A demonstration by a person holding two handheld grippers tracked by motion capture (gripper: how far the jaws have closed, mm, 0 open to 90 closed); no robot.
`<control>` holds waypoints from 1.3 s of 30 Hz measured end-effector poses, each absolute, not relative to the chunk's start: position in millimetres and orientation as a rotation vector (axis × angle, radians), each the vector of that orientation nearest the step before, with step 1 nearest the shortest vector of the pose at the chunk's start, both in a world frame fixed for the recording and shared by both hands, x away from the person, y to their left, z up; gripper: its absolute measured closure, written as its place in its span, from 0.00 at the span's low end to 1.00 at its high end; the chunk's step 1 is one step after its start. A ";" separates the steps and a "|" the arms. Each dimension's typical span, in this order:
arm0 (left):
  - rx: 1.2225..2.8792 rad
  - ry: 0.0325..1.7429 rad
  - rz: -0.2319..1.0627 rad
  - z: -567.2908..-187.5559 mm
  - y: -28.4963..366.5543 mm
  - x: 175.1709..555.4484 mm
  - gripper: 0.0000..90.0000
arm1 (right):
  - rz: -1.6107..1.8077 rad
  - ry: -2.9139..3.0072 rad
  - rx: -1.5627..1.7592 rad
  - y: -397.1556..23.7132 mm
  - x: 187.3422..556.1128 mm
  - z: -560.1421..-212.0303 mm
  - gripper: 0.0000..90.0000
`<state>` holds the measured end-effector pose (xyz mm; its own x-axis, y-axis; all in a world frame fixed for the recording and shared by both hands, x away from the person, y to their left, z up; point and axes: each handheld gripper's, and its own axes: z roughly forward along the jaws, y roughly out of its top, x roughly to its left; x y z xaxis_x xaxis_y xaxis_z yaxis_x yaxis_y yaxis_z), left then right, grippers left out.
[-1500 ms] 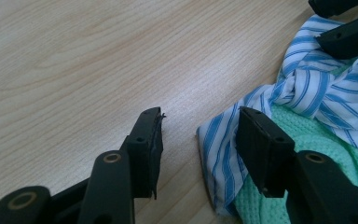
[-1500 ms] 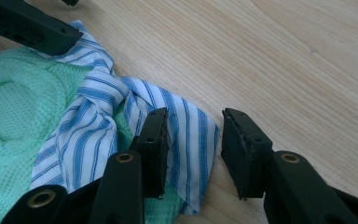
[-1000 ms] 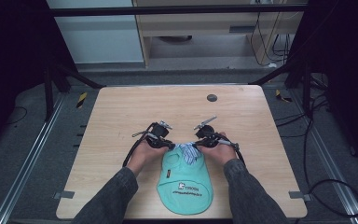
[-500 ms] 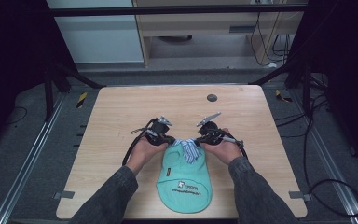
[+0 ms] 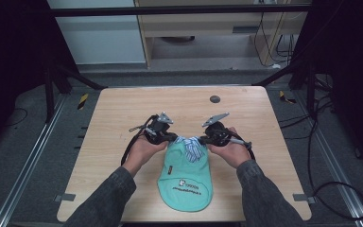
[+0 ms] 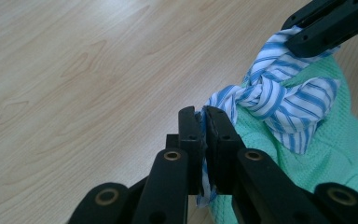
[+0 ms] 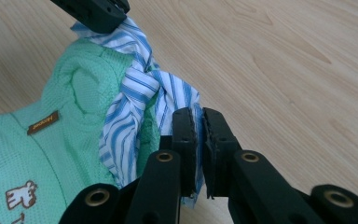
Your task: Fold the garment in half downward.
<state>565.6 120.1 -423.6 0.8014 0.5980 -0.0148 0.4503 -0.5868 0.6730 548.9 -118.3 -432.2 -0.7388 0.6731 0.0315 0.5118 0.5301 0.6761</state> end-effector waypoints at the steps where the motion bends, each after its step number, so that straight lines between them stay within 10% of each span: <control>1: 2.293 0.771 0.278 -422.6 120.2 565.7 0.95 | 1.004 2.536 0.991 -117.9 550.0 -431.4 0.94; 39: 2.276 0.731 0.392 -384.3 125.0 569.3 0.95 | 0.955 2.463 0.852 -105.5 552.4 -387.9 0.94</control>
<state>569.3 125.0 -384.3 0.7946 0.6034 0.0680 0.3901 -0.5932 0.7042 552.4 -105.5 -387.9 -0.7513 0.6501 -0.1136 0.4036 0.5889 0.7002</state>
